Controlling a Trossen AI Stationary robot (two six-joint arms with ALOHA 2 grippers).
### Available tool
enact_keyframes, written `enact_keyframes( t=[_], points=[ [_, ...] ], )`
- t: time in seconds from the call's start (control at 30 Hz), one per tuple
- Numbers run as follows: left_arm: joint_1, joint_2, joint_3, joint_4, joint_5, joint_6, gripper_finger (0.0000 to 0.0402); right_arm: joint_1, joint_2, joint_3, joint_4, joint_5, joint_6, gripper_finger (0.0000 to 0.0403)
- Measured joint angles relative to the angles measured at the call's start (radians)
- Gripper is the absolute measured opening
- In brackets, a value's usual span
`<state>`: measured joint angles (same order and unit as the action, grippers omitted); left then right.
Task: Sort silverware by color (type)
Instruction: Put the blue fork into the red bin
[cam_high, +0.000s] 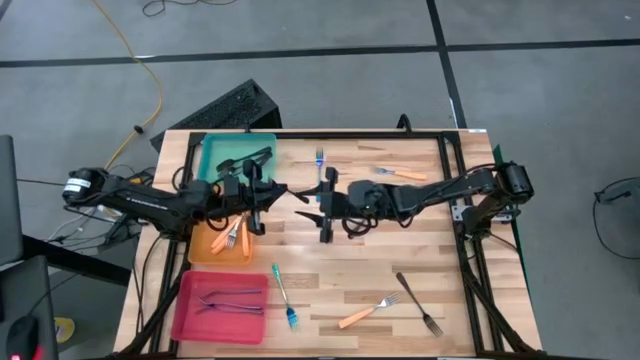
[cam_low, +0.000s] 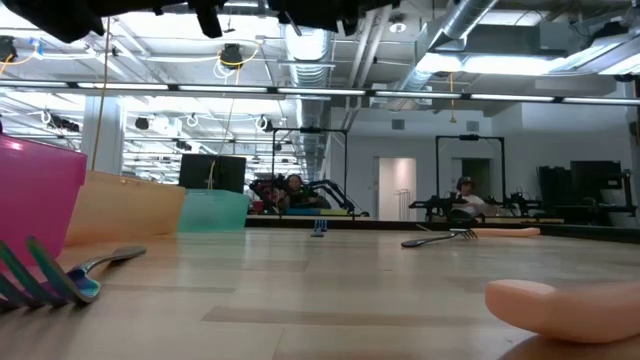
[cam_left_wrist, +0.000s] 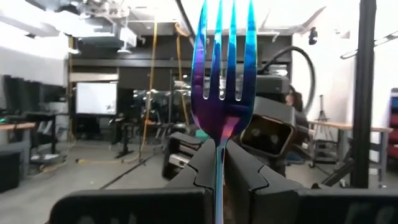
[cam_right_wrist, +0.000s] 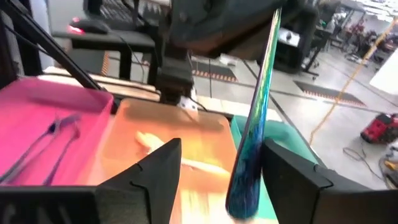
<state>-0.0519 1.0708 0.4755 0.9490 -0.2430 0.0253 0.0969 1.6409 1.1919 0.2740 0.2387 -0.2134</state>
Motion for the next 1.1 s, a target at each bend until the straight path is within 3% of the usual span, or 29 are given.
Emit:
enact_keyframes(
  t=[0.33, 0.53, 0.9, 1.1],
  points=[
    [0.043, -0.094, 0.000, -0.139, -0.042, 0.006, 0.0000, -0.005, 0.000, 0.000, -0.061, -0.007, 0.009, 0.0238],
    [0.046, -0.162, 0.000, -0.267, -0.035, -0.037, 0.0000, -0.015, 0.000, 0.000, -0.213, -0.005, 0.034, 0.0238],
    [-0.011, -0.287, 0.000, -0.554, 0.079, -0.278, 0.0000, -0.001, 0.000, 0.000, -0.654, -0.004, 0.101, 0.0226],
    [-0.103, -0.271, 0.002, -0.686, 0.078, -0.475, 0.0000, -0.003, 0.000, 0.000, -0.758, -0.004, 0.128, 0.0223]
  ],
)
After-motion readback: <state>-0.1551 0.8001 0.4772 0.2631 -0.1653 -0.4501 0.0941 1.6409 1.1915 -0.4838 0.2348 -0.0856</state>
